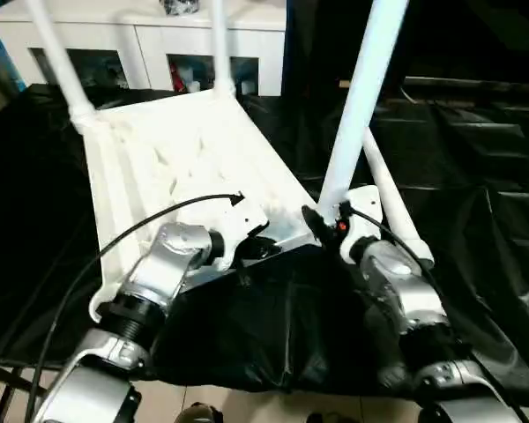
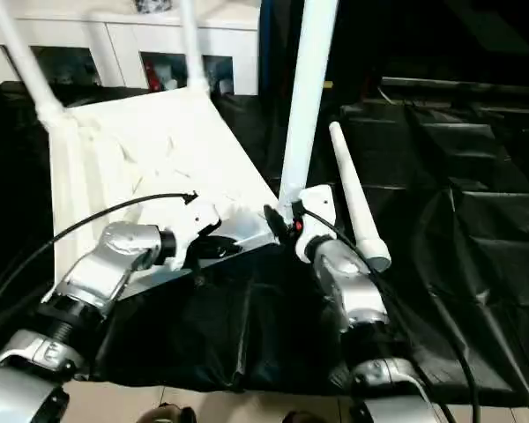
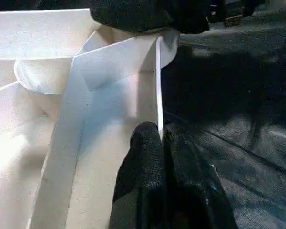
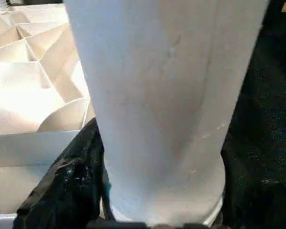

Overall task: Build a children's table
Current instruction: Rotate leg to tighten

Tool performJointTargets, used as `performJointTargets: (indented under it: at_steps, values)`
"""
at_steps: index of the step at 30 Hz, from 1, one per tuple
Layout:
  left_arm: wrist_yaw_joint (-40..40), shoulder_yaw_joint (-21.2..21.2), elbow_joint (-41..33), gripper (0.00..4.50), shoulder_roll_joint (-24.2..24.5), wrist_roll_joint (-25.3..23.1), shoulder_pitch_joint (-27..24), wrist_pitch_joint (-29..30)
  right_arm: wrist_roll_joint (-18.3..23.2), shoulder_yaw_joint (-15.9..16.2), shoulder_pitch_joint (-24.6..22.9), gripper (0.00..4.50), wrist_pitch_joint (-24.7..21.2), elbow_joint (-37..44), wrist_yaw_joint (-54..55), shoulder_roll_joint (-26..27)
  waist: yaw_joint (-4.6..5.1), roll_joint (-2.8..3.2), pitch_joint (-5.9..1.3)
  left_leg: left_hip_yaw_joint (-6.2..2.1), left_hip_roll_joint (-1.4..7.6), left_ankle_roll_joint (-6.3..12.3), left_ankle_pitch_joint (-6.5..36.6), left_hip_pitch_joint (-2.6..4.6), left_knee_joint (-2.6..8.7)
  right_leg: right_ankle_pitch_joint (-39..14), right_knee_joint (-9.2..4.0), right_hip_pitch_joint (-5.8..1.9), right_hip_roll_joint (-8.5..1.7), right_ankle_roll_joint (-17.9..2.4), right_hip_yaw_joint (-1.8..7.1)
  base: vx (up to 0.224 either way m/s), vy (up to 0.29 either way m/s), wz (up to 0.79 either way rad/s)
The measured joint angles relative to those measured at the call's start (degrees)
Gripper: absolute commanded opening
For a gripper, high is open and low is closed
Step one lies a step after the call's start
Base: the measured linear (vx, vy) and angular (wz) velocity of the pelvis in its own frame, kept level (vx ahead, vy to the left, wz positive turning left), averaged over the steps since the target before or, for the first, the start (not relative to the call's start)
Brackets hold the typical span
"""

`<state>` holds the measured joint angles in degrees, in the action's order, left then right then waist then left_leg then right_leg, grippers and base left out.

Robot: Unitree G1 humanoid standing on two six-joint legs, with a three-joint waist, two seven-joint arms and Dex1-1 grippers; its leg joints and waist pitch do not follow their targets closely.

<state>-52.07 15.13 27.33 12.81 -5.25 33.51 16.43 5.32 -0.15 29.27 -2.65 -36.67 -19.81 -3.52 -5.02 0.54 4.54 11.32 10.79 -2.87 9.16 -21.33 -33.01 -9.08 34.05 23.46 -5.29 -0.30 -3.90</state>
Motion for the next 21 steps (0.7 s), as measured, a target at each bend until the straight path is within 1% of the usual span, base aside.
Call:
performJointTargets:
  at_steps: [1, 2, 3, 4, 6, 9, 11, 13, 15, 17, 20, 21]
  values:
    - [-0.04, 0.07, -0.09, 0.0, 0.0, 0.0, -0.03, -0.01, -0.08, 0.0, 0.0, 3.44, 0.05, 0.04, -0.42, -0.14, -0.03, 0.01, -0.01, 0.0, 0.0, 0.0, 0.0, 0.0, 0.0, 0.0, 0.0, 0.0, 0.0, 0.0, 0.0, 0.0, 0.0, 0.0]
    - [-0.15, 0.11, -0.1, 0.0, 0.0, 0.0, -0.03, -0.13, -0.21, 0.07, -0.03, 3.56, 0.09, 0.09, -1.46, -0.59, -0.06, 0.02, -0.01, 0.0, 0.0, 0.0, 0.0, -0.01, 0.0, 0.0, 0.0, 0.0, 0.0, 0.0, 0.0, 0.0, 0.0, 0.0]
    - [-0.25, 0.16, -0.1, 0.0, 0.0, 0.01, -0.04, -0.21, -0.26, 0.16, -0.04, 3.56, 0.17, 0.1, -2.26, -0.93, -0.1, 0.05, -0.03, 0.0, 0.0, 0.0, 0.0, -0.02, 0.0, 0.0, 0.0, 0.0, 0.0, 0.0, 0.0, 0.0, 0.0, 0.0]
    - [-0.47, 0.22, -0.1, 0.0, 0.0, 0.02, -0.04, -0.45, -0.26, 0.42, -0.1, 3.67, 0.28, 0.22, -3.06, -1.41, -0.11, 0.07, -0.04, 0.01, 0.0, 0.0, 0.0, -0.02, 0.0, 0.0, 0.0, 0.0, 0.0, -0.01, 0.0, 0.0, 0.0, 0.0]
    - [-2.28, 0.24, -0.11, 0.0, 0.34, 0.39, -0.25, -1.74, -0.21, 1.42, -0.47, 3.67, 0.23, 1.16, -6.82, -3.41, -0.18, 0.14, -0.07, 0.01, -0.01, 0.0, 0.0, -0.05, 0.01, 0.01, 0.0, 0.0, 0.0, -0.02, 0.01, 0.0, 0.0, 0.0]
    - [-5.42, 0.17, -0.43, 0.0, 1.05, 1.8, -1.05, -3.22, -0.15, 3.15, -1.7, 3.67, 0.1, 3.31, -13.48, -6.78, -0.59, 0.35, -0.2, 0.04, 0.0, 0.01, 0.0, -0.12, 0.02, 0.03, 0.02, -0.02, 0.0, -0.06, 0.04, 0.0, 0.0, 0.0]
    - [-8.13, 0.29, -0.43, 0.0, 2.38, 2.94, -1.45, -4.35, 0.59, 4.66, -3.02, 3.67, -0.48, 5.58, -19.55, -9.68, -0.8, 0.38, -0.21, 0.04, 0.03, 0.02, 0.0, -0.19, 0.01, -0.04, 0.03, 0.02, 0.01, 0.05, 0.03, 0.0, 0.0, 0.0]
    - [-10.21, 0.37, -0.41, 0.0, 3.1, 3.38, -1.49, -5.11, 1.4, 5.15, -3.85, 3.67, -0.94, 7.29, -23.77, -11.42, -1.15, 0.38, -0.22, 0.04, 0.04, 0.03, 0.0, -0.26, 0.01, -0.08, 0.02, 0.05, 0.01, 0.07, 0.01, 0.0, 0.0, 0.0]
    - [-13.1, 0.42, -0.24, 0.0, 4.61, 4.01, -1.49, -6.12, 1.77, 6.81, -4.71, 3.67, -0.93, 9.02, -29.65, -14.32, -1.6, 0.38, -0.22, 0.04, 0.08, 0.04, 0.0, -0.46, -0.05, -0.08, 0.03, 0.17, 0.01, 0.07, -0.02, 0.0, 0.0, 0.0]
    - [-15.65, 0.5, -0.03, 0.0, 5.69, 4.34, -1.47, -6.86, 1.95, 7.83, -5.04, 3.67, -0.94, 10.14, -34.14, -16.05, -1.82, 0.39, -0.22, 0.05, 0.1, 0.05, 0.0, -0.62, -0.19, -0.08, 0.09, 0.25, 0.01, 0.06, -0.02, 0.0, 0.0, 0.0]
    - [-19.19, 0.56, 0.51, 0.0, 7.11, 4.56, -1.45, -8.3, 2.99, 9.49, -5.81, 3.67, -1.2, 11.92, -39.88, -18.3, -2.3, 0.38, -0.22, 0.08, 0.13, 0.05, 0.0, -0.68, -0.29, -0.08, 0.1, 0.2, 0.01, 0.06, 0.03, 0.0, 0.0, 0.0]
    - [-20.32, 0.67, 0.61, 0.0, 7.54, 4.58, -1.43, -8.7, 3.44, 9.87, -6.25, 3.54, -1.44, 12.63, -41.48, -18.93, -2.5, 0.38, -0.22, 0.09, 0.13, 0.05, 0.0, -0.68, -0.3, -0.08, 0.1, 0.17, 0.01, 0.06, 0.06, 0.0, 0.0, 0.0]
